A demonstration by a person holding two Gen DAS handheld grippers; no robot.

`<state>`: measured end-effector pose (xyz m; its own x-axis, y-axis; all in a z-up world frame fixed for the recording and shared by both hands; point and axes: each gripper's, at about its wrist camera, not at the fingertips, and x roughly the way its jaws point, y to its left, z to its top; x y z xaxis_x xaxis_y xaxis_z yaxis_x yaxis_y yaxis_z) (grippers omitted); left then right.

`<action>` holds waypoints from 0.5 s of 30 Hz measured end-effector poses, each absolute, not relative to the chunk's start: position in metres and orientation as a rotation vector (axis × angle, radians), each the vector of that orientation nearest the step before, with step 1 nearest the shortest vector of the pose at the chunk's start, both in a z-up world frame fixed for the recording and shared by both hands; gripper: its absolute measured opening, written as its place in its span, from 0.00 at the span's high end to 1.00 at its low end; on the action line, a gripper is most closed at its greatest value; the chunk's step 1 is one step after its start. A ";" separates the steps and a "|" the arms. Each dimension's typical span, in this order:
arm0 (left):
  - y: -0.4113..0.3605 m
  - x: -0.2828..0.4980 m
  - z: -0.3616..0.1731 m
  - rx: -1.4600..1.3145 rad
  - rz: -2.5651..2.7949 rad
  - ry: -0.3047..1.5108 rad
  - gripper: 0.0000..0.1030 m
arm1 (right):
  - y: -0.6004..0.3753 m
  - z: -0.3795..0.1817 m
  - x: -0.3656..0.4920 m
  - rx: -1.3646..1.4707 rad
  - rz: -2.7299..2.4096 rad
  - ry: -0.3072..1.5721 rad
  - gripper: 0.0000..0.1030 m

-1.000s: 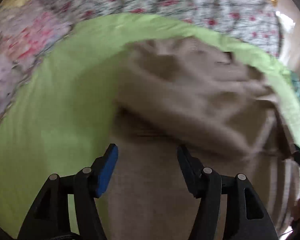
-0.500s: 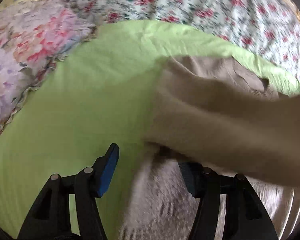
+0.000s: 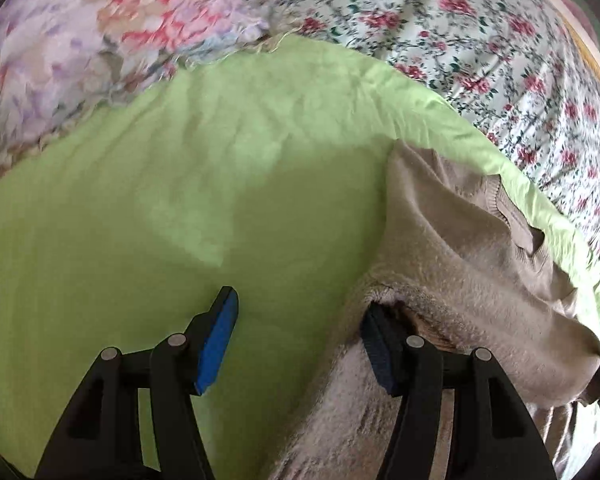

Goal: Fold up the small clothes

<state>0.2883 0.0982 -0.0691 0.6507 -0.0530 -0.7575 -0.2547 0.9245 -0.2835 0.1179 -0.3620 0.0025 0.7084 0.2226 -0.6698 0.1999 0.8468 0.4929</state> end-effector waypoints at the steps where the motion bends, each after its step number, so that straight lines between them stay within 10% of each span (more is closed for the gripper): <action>1: 0.098 0.289 -0.069 -0.386 0.114 0.864 0.40 | -0.364 0.000 0.122 0.572 -0.014 0.814 0.90; 10: 0.104 0.260 -0.034 -0.343 -0.142 0.904 0.42 | -0.366 -0.036 0.123 0.522 -0.058 0.906 0.67; 15: 0.099 0.313 -0.009 -0.354 -0.260 0.929 0.25 | -0.362 -0.034 0.119 0.501 -0.039 0.887 0.54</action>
<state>0.3129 0.0985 -0.0085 0.5742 -0.3673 -0.7317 0.0667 0.9117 -0.4054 0.1194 -0.3615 -0.0340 0.6387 0.1711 -0.7502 0.2365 0.8841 0.4030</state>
